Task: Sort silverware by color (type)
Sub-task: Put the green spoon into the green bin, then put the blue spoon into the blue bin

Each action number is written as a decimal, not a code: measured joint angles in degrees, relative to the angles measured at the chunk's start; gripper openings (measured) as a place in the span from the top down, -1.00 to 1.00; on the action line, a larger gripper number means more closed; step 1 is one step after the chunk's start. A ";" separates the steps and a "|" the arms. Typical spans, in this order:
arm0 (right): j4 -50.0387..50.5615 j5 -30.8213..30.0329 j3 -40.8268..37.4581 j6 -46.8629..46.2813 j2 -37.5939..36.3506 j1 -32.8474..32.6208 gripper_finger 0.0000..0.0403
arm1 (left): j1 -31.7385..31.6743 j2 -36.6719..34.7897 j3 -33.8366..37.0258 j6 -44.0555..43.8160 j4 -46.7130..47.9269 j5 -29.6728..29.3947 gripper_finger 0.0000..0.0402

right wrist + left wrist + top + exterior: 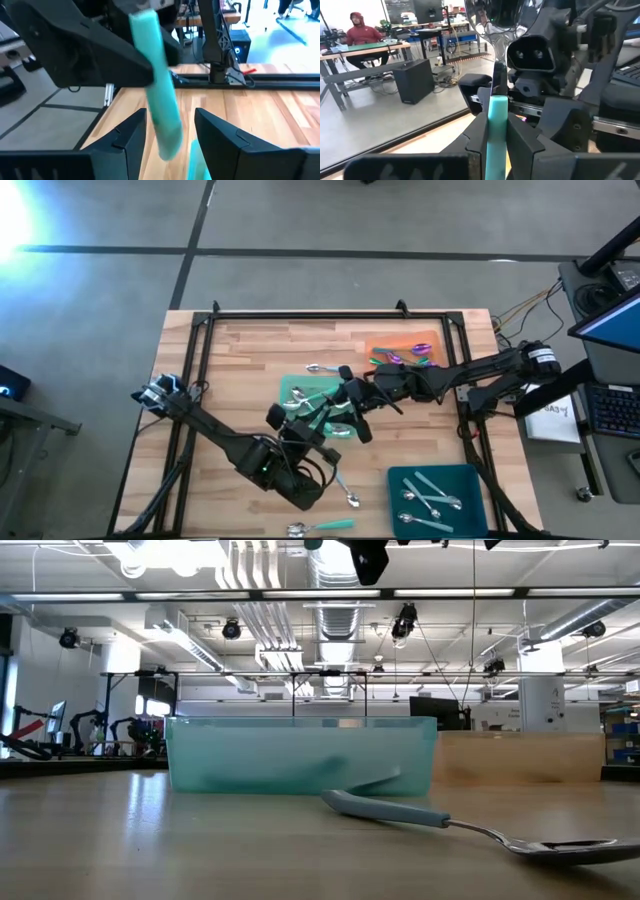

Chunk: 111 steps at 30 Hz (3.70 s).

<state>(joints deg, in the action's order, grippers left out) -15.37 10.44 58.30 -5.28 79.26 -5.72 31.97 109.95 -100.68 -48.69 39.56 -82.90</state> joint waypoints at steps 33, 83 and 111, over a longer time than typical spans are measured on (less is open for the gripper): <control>6.93 -5.19 0.00 1.22 0.91 3.99 0.81 | 1.63 -0.14 -1.55 12.82 4.40 5.85 0.59; 28.82 4.01 -0.15 -15.21 9.31 -5.33 0.45 | 5.85 -0.05 -11.26 -7.40 43.05 42.06 0.58; 29.01 -28.16 8.49 -43.63 25.51 -25.07 0.54 | 11.02 -0.15 -10.91 -7.91 50.46 48.14 0.58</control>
<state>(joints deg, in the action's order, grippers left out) 13.64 -17.72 66.79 -48.90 104.77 -30.79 42.99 109.80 -111.59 -56.59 90.02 -34.76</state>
